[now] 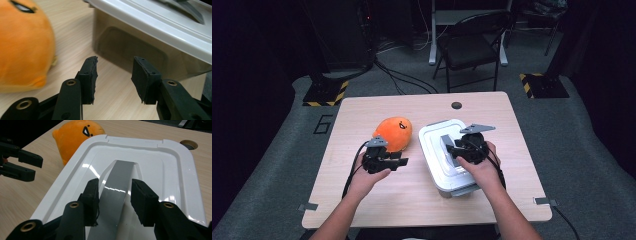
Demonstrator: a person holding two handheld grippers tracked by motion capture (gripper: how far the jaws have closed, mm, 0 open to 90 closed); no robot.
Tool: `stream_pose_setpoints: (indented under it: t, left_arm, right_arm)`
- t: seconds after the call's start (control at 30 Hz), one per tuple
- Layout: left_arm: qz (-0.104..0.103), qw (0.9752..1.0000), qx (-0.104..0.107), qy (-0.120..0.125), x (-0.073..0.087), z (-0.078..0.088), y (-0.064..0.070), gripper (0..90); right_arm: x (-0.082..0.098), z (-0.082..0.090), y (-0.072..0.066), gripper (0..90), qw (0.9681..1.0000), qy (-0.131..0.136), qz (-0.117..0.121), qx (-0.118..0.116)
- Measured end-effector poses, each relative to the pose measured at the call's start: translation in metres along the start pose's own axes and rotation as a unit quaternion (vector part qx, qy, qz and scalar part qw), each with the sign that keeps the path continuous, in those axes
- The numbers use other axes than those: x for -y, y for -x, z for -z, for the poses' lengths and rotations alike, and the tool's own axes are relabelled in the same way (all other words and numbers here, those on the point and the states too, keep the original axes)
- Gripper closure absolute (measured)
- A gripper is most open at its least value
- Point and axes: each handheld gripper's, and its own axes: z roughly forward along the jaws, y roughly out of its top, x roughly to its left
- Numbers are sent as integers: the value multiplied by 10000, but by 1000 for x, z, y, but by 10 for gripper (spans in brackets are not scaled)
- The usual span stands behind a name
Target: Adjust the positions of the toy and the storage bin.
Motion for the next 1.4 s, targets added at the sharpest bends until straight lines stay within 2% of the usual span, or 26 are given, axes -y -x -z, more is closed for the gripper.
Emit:
stream_pose_setpoints:
  t: [0.17,0.27,0.37,0.43,0.57,0.63,0.67,0.83,0.87,1.03,1.23,1.4]
  left_arm:
    - [179,9997,-170,84,9,11,-14,535]
    - [332,9987,-323,208,16,19,-24,535]
    - [359,9982,-420,246,19,25,-30,534]
    - [451,9972,-530,286,22,32,-36,535]
    - [459,9961,-678,317,25,39,-41,536]
    - [446,9946,-884,308,29,45,-48,536]
    - [491,9940,-923,329,31,47,-51,535]
    - [661,9919,-1017,377,37,52,-61,535]
    - [749,9910,-1043,378,40,54,-65,535]
    - [825,9897,-1093,413,43,57,-69,536]
    - [829,9893,-1137,385,45,56,-72,536]
    - [863,9884,-1182,398,46,55,-74,536]
  right_arm:
    - [-1,-5,-3,572,9999,-104,23,5]
    - [-1,-8,-6,588,9996,-224,78,151]
    - [-2,-9,-6,593,9995,-254,57,175]
    - [-5,-8,-6,603,9991,-356,-10,214]
    - [-9,-8,-7,608,9985,-484,-24,245]
    - [-13,-8,-8,609,9976,-629,-41,275]
    - [-14,-8,-7,609,9974,-665,-10,282]
    - [-17,-10,-9,606,9962,-815,-46,305]
    - [-18,-11,-9,606,9960,-840,-84,301]
    - [-21,-12,-6,618,9947,-975,-183,280]
    - [-22,-13,1,666,9945,-896,-222,495]
    - [-23,-14,12,667,9945,-840,-477,399]
